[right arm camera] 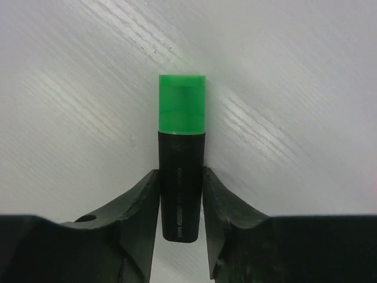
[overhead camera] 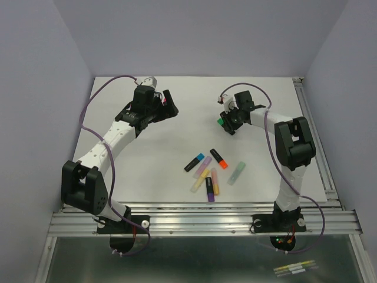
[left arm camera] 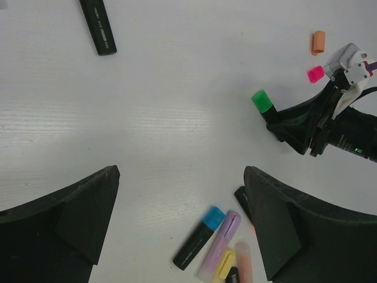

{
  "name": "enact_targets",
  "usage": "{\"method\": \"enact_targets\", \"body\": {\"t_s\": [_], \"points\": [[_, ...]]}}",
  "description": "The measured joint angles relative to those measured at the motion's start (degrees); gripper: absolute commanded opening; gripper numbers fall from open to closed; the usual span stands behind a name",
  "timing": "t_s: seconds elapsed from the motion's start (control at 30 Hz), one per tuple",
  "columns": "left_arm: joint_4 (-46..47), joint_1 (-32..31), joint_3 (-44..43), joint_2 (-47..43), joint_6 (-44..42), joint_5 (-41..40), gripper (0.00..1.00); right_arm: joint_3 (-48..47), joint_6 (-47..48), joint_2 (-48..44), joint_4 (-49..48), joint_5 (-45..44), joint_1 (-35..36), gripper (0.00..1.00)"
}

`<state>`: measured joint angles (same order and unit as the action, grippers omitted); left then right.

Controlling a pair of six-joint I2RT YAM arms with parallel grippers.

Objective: Open the pen caps

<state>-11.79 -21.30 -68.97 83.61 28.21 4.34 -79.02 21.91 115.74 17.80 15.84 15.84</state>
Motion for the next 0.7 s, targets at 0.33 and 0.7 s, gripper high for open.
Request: {"method": "enact_targets", "body": {"t_s": [0.33, 0.7], "points": [[4.46, -1.49, 0.96, 0.35, 2.01, 6.10, 0.99, 9.25, -4.55, -6.05, -4.68, 7.96, 0.00, 0.15], [10.73, -8.00, -5.05, 10.99, 5.03, 11.21, 0.98, 17.40, -17.57, -24.06, -16.41, 15.23, 1.95, 0.14]]}}
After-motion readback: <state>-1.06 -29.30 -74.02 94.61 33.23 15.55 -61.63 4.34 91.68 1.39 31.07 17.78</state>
